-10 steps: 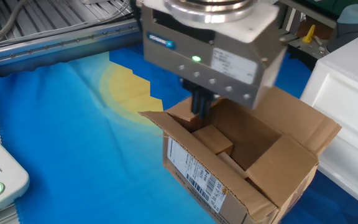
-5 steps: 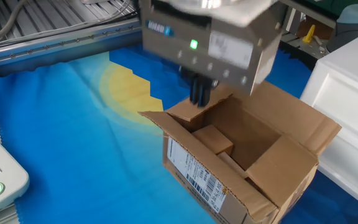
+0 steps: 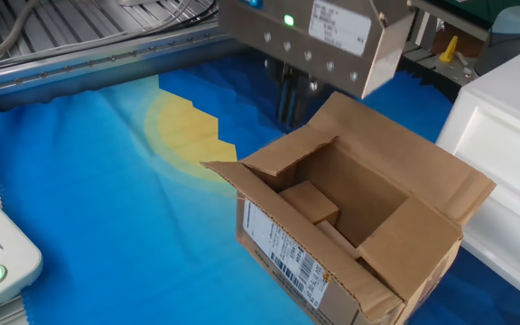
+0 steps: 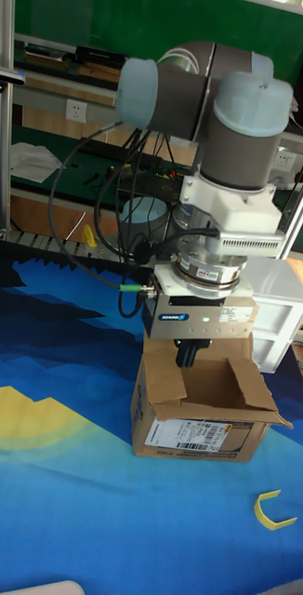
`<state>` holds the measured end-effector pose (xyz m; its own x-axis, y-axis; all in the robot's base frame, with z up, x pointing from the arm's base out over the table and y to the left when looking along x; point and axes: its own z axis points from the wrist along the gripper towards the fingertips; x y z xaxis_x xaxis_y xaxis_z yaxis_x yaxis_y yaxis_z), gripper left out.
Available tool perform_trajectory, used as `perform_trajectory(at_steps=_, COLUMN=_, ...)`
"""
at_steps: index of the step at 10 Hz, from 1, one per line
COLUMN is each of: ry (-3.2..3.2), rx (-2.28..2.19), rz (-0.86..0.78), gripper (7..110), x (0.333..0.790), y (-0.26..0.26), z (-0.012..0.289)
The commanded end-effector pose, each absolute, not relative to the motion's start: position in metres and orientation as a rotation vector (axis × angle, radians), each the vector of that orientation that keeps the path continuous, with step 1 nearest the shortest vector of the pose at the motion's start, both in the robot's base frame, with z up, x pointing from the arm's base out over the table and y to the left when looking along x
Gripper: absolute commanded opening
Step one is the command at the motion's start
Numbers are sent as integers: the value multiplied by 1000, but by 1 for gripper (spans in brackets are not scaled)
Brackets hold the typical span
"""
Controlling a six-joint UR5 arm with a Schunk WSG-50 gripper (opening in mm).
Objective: Cover the box
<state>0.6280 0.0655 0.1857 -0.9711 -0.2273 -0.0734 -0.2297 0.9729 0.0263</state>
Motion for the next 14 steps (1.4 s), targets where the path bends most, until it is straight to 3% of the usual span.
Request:
perform_trajectory(at_steps=1, ry=3008, rx=-350, rz=110, gripper=7, x=631, y=70, z=178)
perform_trajectory(at_steps=3, ry=2977, rx=-391, rz=-125, gripper=7, x=642, y=33, z=179)
perform_trajectory(at_steps=5, ry=2926, rx=-318, rz=-22, gripper=7, x=655, y=51, z=180)
perform_trajectory(at_steps=7, ry=2908, rx=-309, rz=-17, gripper=7, x=660, y=52, z=181)
perform_trajectory(at_steps=9, ry=2979, rx=-391, rz=4, gripper=7, x=636, y=52, z=184)
perform_trajectory(at_steps=14, ry=3114, rx=-272, rz=52, gripper=7, x=563, y=47, z=251)
